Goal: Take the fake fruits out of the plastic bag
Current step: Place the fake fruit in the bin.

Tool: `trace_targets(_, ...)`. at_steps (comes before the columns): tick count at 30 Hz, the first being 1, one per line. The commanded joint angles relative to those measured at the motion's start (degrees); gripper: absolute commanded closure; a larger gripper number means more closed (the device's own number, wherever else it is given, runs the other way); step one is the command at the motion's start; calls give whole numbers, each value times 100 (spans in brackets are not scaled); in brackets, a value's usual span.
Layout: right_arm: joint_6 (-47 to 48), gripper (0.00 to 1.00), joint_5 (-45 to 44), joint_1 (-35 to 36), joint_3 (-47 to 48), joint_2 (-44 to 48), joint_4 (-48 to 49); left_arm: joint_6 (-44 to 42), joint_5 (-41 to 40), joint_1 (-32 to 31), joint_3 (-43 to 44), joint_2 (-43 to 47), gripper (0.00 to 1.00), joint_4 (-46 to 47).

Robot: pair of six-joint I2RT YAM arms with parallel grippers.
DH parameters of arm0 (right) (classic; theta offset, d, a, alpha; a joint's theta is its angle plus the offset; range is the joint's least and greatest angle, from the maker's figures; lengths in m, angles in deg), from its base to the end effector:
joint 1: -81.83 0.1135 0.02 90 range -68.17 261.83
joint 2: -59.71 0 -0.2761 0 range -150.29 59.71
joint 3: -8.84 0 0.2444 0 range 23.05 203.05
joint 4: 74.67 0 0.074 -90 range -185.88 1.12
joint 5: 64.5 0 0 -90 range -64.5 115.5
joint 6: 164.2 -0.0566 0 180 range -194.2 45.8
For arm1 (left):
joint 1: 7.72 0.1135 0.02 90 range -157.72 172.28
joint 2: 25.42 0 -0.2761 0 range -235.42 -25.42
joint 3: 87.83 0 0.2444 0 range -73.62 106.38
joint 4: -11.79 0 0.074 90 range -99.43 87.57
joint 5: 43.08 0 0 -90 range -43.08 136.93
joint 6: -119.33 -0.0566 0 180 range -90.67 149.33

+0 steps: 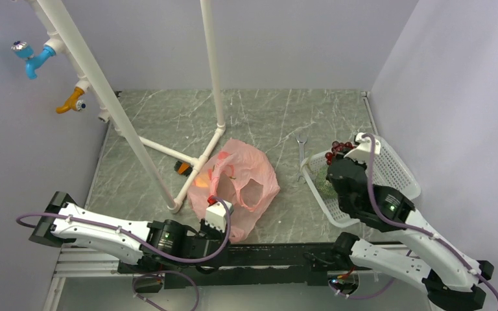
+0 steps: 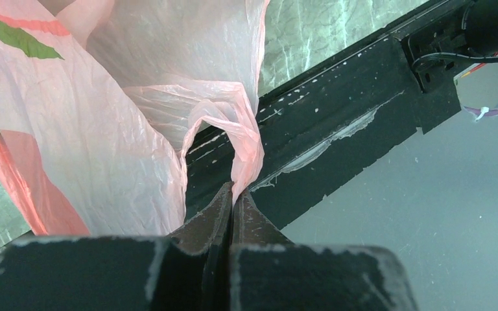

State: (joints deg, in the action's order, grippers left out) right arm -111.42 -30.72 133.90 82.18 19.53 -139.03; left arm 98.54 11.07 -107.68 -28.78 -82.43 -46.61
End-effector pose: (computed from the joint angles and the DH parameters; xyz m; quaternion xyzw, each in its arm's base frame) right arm 0.1010 0.0530 0.3707 0.1301 0.7919 0.0122 0.5965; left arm 0.0015 -0.1833 0.2540 0.1556 0.9018 -0.2463 0.3193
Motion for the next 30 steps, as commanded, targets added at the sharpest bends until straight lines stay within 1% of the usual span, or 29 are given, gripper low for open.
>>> trace_targets(1,-424,100,-237,-520,-229,-106,-296,-36,-60,-47,231,59,100,10)
trace_targets(6,-384,100,822,-1624,-665,28,48,-88,-15,-47,331,18,100,18)
trace_targets(9,-308,100,1391,-2311,-1140,22,358,-196,-44,-41,369,-45,100,87)
trace_targets(11,-277,100,2026,-2782,-1386,-49,545,-269,-21,-41,458,-107,100,47)
trace_targets(15,-393,97,2840,-3123,-1454,-172,690,-251,-16,-43,652,-178,100,-245)
trace_targets(19,-800,94,3351,-3261,-1728,10,726,-215,5,-41,547,-69,100,-154)
trace_targets(20,-945,91,3362,-3272,-1804,154,659,-210,15,-43,497,-34,100,-95)
trace_targets(22,-1096,80,3414,-3274,-1985,502,613,-178,24,-50,438,8,100,-20)
trace_targets(24,-1278,74,3238,-3275,-2080,870,428,-160,9,-50,390,10,100,31)
trace_targets(25,-1310,68,3154,-3274,-2105,1061,378,-167,0,-54,376,-4,100,54)
trace_targets(27,-1362,54,3052,-3276,-2107,1346,344,-177,6,-58,383,-44,100,63)
trace_targets(29,-1277,34,3113,-3274,-1944,1515,399,-220,16,-56,413,-93,100,55)
trace_targets(30,-1130,31,3226,-3276,-1864,1542,523,-238,19,-59,438,-103,100,40)
